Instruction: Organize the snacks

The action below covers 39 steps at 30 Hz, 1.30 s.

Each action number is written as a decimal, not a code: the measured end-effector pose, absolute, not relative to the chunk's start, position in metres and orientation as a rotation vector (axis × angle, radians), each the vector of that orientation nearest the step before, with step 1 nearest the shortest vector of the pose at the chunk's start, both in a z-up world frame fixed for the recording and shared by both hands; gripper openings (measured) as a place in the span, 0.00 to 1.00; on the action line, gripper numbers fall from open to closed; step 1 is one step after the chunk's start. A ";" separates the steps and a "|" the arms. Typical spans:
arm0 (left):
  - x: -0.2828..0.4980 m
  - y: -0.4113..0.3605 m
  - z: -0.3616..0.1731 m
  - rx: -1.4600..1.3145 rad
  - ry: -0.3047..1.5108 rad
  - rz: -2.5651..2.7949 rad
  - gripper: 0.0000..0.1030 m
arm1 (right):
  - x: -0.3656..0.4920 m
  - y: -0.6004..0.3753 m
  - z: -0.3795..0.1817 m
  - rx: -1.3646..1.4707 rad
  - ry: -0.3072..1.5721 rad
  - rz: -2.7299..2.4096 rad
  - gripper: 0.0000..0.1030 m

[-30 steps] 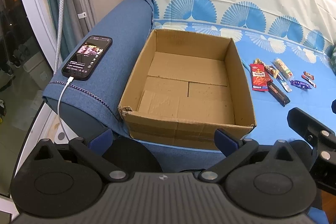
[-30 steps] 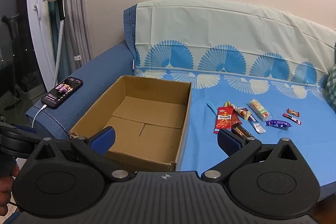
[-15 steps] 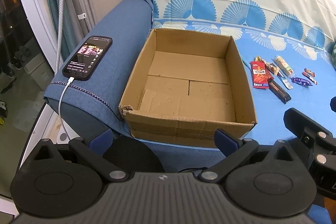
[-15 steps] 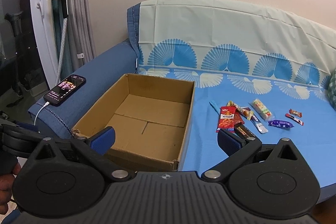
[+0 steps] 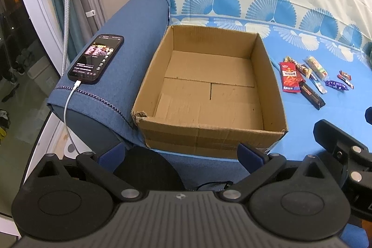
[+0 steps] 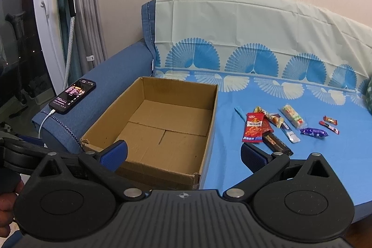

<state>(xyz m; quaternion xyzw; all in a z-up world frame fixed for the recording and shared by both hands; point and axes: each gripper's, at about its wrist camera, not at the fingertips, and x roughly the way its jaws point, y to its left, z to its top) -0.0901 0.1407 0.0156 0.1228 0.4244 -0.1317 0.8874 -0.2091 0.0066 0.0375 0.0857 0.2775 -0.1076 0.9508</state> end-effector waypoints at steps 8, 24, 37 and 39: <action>-0.086 0.127 0.011 0.286 0.931 -0.299 1.00 | -0.207 -0.013 0.026 0.261 0.559 -0.216 1.00; -0.068 0.022 0.021 0.414 0.890 -0.356 1.00 | -0.220 -0.123 -0.007 0.477 0.479 -0.351 1.00; -0.008 -0.162 -0.041 0.409 1.029 -0.533 1.00 | -0.209 -0.283 -0.074 0.543 0.585 -0.557 1.00; 0.012 -0.195 -0.062 0.429 1.046 -0.525 1.00 | -0.193 -0.298 -0.092 0.540 0.651 -0.526 1.00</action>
